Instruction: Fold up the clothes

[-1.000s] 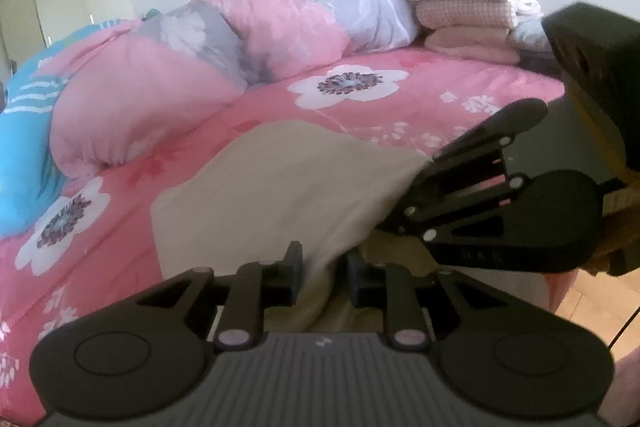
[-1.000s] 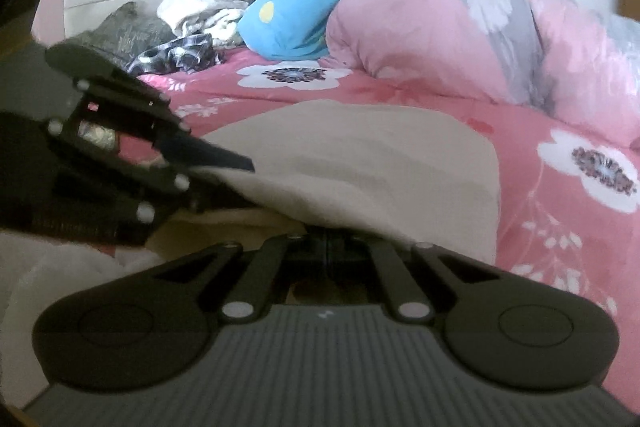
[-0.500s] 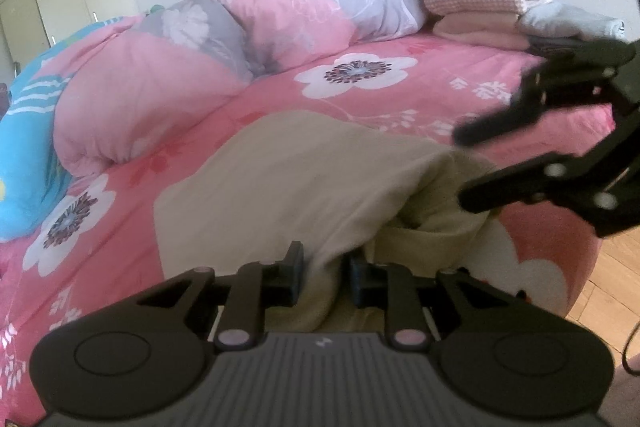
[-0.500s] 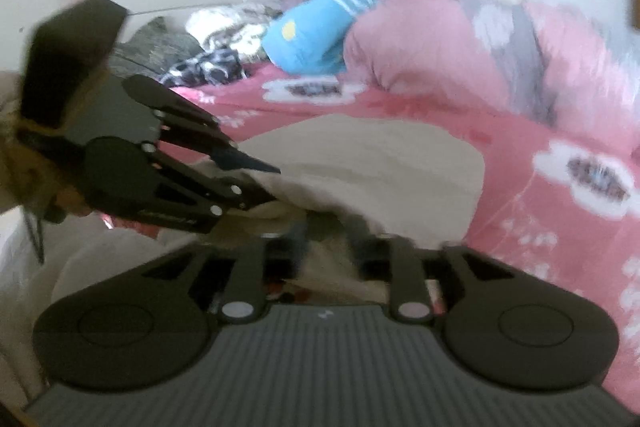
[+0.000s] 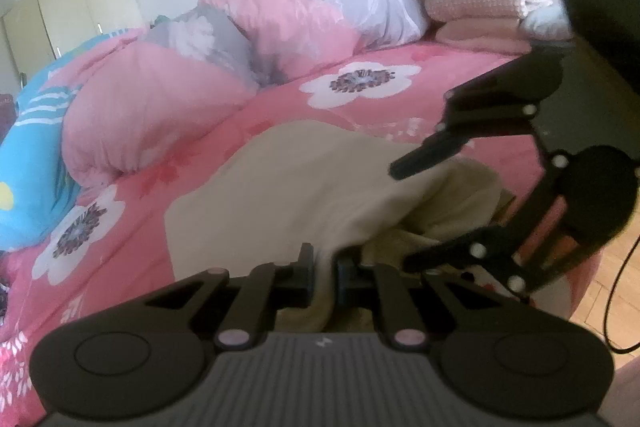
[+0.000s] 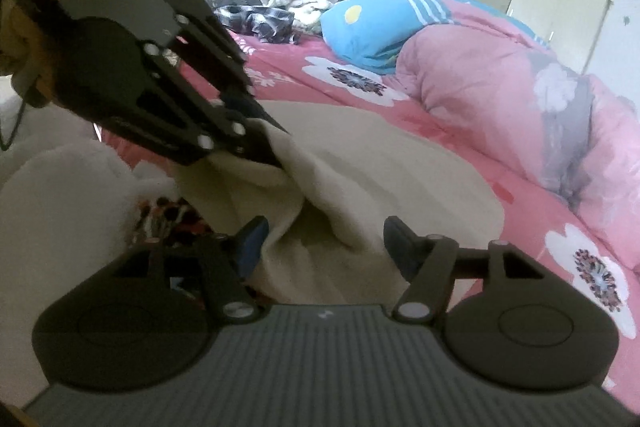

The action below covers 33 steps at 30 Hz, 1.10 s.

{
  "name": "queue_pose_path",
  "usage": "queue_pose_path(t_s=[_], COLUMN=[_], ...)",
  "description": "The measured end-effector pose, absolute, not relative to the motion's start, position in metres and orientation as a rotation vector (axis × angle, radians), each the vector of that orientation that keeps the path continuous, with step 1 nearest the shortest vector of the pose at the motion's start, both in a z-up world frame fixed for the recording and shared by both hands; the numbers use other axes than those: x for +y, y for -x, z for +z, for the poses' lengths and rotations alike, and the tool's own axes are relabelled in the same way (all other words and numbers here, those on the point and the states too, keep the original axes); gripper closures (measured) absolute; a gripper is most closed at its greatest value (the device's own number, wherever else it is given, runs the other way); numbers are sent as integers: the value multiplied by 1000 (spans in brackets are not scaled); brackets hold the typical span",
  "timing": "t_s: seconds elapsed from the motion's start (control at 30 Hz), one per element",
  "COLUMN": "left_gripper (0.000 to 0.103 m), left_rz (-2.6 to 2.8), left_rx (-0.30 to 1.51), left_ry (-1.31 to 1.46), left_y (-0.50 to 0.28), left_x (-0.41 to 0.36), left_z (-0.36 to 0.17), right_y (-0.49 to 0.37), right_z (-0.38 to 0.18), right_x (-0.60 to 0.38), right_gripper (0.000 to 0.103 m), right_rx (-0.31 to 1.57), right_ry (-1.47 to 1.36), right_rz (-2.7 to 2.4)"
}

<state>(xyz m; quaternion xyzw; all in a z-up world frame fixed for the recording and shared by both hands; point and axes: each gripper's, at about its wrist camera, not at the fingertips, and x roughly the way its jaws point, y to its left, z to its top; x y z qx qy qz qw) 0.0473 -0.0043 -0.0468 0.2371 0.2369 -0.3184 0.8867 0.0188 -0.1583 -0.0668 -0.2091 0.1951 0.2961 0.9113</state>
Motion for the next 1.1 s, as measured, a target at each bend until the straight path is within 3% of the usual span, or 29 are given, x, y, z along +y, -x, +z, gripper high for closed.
queue_pose_path(t_s=[0.2,0.27,0.37,0.5,0.63,0.77,0.93,1.1], left_gripper=[93,93,93,92,83,60,44,43], left_rz=[-674,-682,-684,-672,-652,-610,-590,-549], left_rx=[468,462,465,483,476,438,424,438], left_ry=[-500,-495,-504,-520,-525,-550,-567,-664], left_y=[-44,-44,-43,-42,-36,-23,-7,-12], left_x=[-3,-2,-4,-6,-2,5,11,-10], left_z=[-43,-42,-44,-49,-46,-40,-38,-53], right_y=[-39,-45,-51,-44,-30,-31,-34,-39], right_z=[-65,-66,-69,-80,-88,-85,-81,-77], right_x=[-177,-184,-192,-183,-168,-166,-166,-167], right_gripper=[64,77,83,83,83,83,83,83], right_rx=[454,474,494,449,377,380,403,430], right_ry=[249,182,114,188,331,347,338,302], right_rz=[661,664,656,615,569,557,561,566])
